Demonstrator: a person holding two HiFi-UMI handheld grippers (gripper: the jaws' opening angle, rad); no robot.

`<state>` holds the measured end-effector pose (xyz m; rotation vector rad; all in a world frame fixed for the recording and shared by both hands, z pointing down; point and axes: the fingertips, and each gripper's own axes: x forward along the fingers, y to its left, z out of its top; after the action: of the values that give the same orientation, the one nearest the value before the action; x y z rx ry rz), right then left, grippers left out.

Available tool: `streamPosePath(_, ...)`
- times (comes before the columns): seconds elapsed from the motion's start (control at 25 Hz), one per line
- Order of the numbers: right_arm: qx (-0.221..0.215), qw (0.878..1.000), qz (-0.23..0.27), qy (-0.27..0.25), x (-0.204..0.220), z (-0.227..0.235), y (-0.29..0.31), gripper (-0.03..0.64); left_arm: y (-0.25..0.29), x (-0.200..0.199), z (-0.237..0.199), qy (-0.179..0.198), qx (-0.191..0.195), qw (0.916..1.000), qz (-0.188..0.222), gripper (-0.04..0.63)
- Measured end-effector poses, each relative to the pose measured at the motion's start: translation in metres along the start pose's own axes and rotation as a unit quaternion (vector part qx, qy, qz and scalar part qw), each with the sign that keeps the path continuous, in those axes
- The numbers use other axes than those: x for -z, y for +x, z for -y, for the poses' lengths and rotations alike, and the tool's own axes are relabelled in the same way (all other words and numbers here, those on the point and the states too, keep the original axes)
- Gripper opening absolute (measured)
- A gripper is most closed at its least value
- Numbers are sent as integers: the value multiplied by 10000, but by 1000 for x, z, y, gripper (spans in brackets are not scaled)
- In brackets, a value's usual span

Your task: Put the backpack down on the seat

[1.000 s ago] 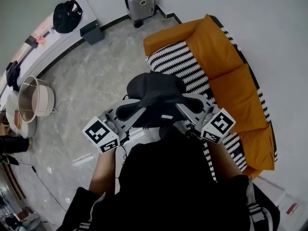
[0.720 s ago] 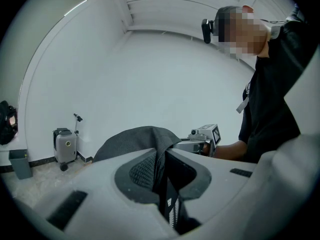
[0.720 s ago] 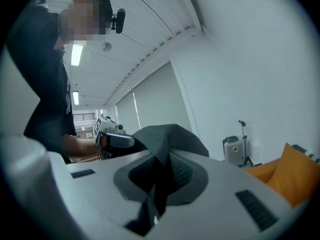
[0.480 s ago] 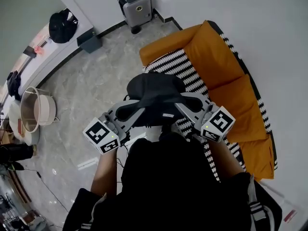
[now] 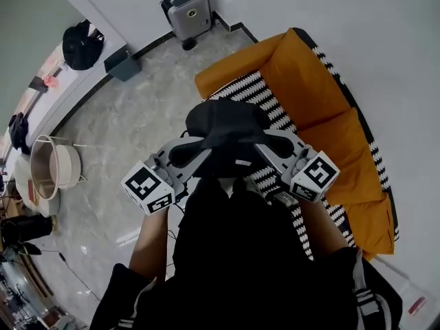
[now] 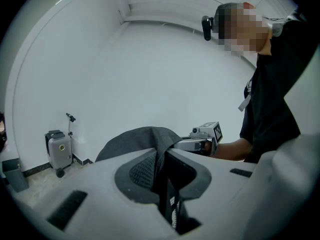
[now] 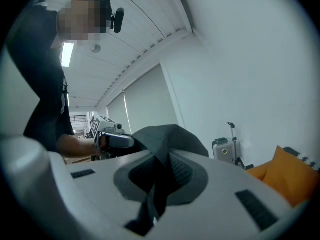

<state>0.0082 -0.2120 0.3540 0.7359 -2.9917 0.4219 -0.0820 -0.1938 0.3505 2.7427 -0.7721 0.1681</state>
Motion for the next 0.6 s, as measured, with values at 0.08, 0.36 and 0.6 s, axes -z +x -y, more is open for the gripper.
streamPosePath(0.08,153,9999,-60,54,3,9,4,34,6,-1,-10,-7,115,9999,-52,44)
streamPosePath(0.36,643,9973,-202,307,8,41,31,34,24,0,-61,-159,624,9977,-187,44)
streamPosePath(0.6,1107,9925,-344,375,4,67,57,34,38,-2,-105,-335,1062,9936,-191,44)
